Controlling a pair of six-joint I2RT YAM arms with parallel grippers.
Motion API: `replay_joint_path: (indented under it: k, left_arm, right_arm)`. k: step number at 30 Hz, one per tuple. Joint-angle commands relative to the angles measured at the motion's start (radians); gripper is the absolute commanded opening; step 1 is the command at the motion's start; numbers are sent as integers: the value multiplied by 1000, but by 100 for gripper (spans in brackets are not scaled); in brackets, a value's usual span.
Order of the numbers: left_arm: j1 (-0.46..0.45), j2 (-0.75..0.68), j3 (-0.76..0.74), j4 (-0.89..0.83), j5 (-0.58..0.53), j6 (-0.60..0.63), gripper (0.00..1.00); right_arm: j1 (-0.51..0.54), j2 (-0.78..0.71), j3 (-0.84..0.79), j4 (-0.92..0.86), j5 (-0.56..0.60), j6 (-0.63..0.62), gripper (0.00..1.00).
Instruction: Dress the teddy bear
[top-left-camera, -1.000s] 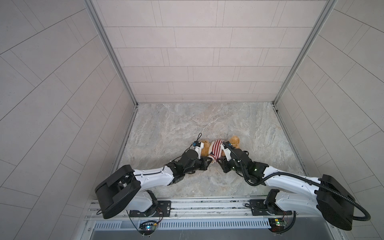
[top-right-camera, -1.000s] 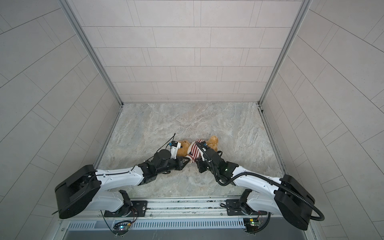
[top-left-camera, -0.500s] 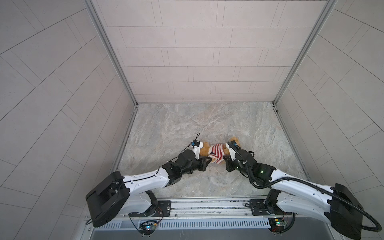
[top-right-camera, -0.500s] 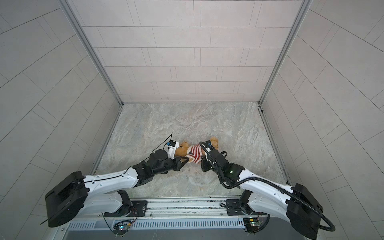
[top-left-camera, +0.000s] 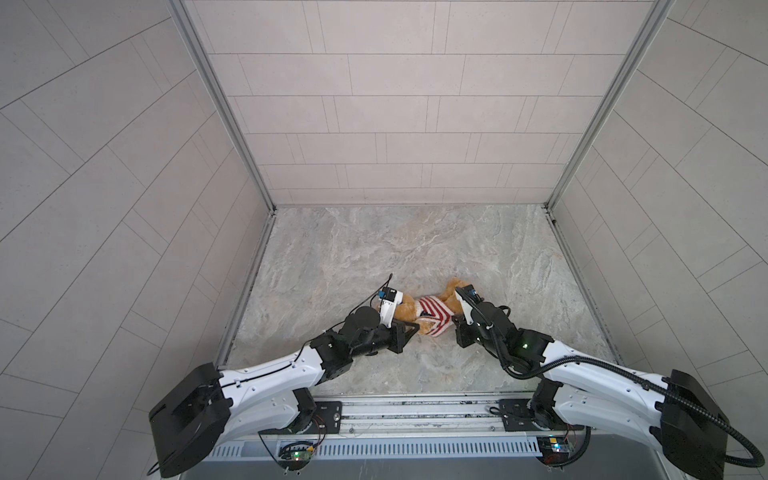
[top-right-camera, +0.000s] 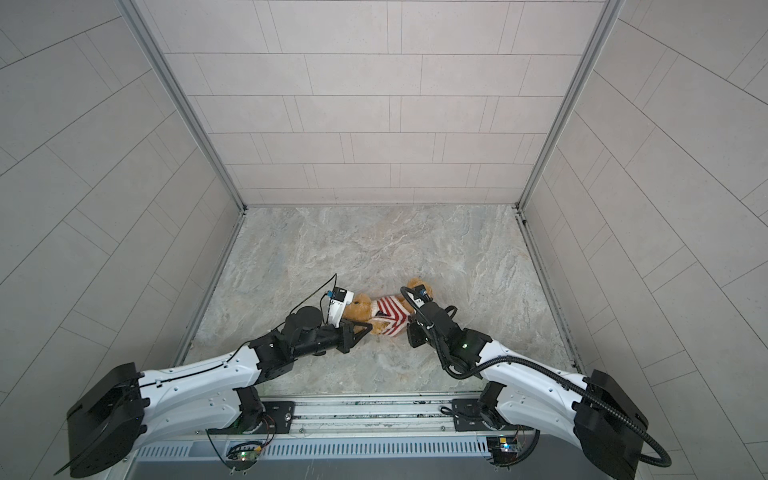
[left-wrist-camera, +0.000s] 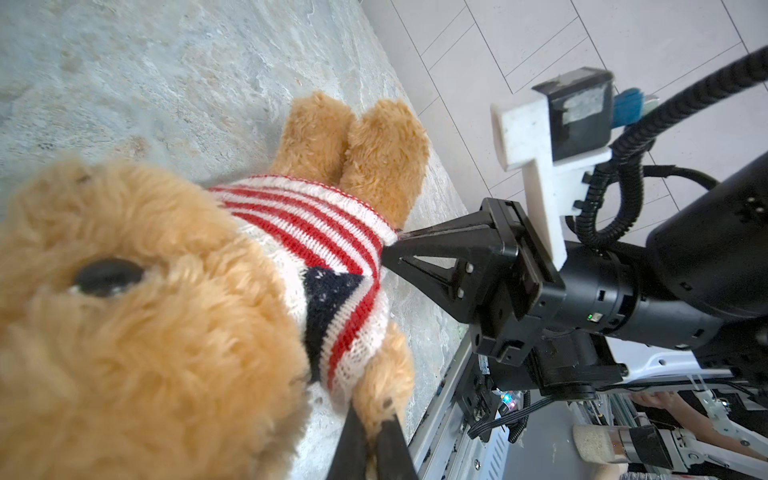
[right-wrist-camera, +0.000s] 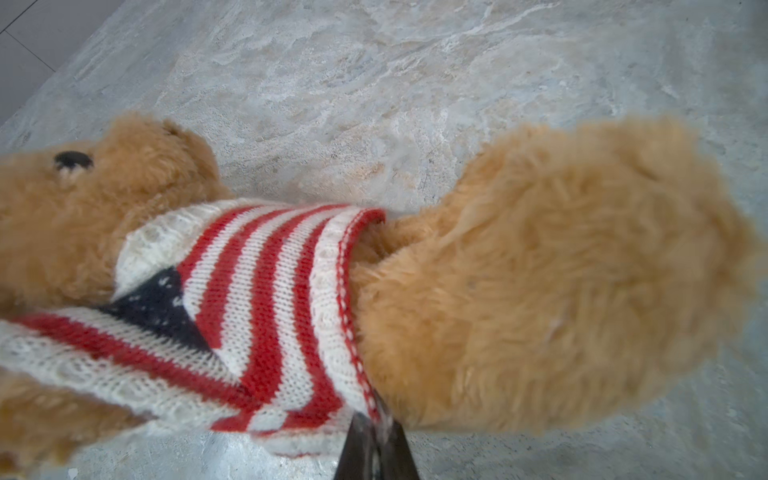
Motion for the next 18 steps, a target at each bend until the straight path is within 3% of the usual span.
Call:
replay_joint_path:
  k: [1,5,8,11,18]
  left_arm:
    - [11,-36,-16,2,24,36,0]
    - [10,-36,-14,2,40,47,0]
    - [10,-31,-7,-9,39,51,0]
    - [10,-26,-3,-8,38,48,0]
    - [11,-36,36,-13,53,38,0]
  right_arm:
    - [-27,-5,-17,-118,134,-1,0]
    - [-27,-7,-27,-115,137,0,0]
    - [-26,-25,-17,-100,69,-7,0]
    - [8,-89,-15,-27,-32,-58,12]
    - [194,-268,-17,48,13,-261,39]
